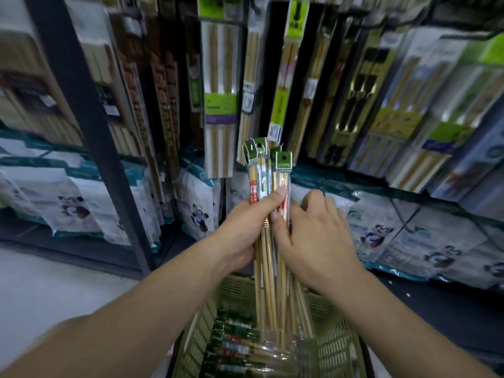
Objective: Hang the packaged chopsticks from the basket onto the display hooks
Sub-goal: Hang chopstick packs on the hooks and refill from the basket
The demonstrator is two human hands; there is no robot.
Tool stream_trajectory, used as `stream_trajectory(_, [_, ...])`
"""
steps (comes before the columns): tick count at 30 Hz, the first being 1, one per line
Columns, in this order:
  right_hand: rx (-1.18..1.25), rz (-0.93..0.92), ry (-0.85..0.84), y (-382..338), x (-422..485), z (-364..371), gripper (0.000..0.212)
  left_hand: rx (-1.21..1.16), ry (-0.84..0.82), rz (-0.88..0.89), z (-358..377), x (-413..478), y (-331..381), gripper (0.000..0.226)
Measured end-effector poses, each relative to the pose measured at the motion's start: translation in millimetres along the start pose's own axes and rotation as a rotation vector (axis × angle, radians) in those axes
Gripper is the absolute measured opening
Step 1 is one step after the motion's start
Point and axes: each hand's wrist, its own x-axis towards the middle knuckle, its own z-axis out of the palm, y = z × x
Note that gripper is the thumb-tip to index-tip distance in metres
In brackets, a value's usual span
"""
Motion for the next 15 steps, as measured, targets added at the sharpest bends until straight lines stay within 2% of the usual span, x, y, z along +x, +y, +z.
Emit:
stream_trajectory(2, [0.111, 0.032, 0.029, 3.2, 8.0, -6.0, 0.055, 0.005, 0.01, 0.064, 1.0, 2.6, 6.0, 0.034])
stream_trajectory(6, [0.656, 0.116, 0.104, 7.0, 24.7, -15.4, 0.016, -0.026, 0.006, 0.155, 5.6, 6.5, 17.0, 0.034])
stream_trajectory(7, [0.751, 0.127, 0.112, 6.5, 29.1, -18.1, 0.013, -0.041, -0.009, 0.16, 6.1, 7.3, 21.1, 0.032])
stream_trajectory(10, [0.965, 0.156, 0.111, 7.0, 40.7, -28.0, 0.021, -0.041, -0.042, 0.182, 4.1, 11.0, 33.6, 0.019])
stream_trajectory(12, [1.02, 0.185, 0.099, 9.6, 47.4, -35.2, 0.017, -0.033, -0.055, 0.206, 2.0, 14.0, 39.8, 0.015])
stream_trajectory(15, [1.104, 0.189, 0.039, 12.6, 53.5, -46.3, 0.012, -0.014, -0.082, 0.249, 0.7, 18.6, 47.3, 0.031])
